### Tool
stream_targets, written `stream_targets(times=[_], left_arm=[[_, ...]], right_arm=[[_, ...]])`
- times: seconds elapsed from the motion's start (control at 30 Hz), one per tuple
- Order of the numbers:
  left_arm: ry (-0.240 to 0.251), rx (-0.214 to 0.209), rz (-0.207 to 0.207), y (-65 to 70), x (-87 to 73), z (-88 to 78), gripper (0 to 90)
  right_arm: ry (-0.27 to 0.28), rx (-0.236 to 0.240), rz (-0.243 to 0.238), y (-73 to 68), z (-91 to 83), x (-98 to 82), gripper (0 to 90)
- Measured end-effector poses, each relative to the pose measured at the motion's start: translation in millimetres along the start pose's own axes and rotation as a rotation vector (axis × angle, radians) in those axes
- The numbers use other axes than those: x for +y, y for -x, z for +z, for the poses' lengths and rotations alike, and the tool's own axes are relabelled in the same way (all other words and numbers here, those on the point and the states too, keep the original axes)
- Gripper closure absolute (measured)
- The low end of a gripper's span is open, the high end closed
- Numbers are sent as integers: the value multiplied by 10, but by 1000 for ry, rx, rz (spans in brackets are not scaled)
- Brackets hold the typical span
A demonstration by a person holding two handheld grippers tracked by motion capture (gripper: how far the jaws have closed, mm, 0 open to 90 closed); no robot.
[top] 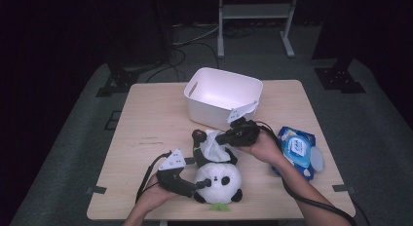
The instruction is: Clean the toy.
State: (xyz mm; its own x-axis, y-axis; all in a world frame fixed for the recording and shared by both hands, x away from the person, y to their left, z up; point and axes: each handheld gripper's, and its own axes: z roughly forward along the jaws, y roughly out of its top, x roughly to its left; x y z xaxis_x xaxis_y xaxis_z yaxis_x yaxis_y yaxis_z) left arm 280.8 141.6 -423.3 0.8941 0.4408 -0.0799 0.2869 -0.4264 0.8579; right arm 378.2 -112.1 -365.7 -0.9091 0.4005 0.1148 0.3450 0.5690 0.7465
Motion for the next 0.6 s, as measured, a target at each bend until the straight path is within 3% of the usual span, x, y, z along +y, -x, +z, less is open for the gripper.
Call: stream_targets(times=[0.27, 0.47, 0.6], left_arm=[[5, 1, -4, -9, -4, -36, 114], [4, -1, -12, -26, -20, -57, 114], [7, -2, -11, -28, -22, -62, 114]], right_arm=[[11, -1, -35, -62, 147, 225, 870], [26, 30, -53, -109, 237, 376, 870], [36, 31, -49, -114, 271, 439, 870]])
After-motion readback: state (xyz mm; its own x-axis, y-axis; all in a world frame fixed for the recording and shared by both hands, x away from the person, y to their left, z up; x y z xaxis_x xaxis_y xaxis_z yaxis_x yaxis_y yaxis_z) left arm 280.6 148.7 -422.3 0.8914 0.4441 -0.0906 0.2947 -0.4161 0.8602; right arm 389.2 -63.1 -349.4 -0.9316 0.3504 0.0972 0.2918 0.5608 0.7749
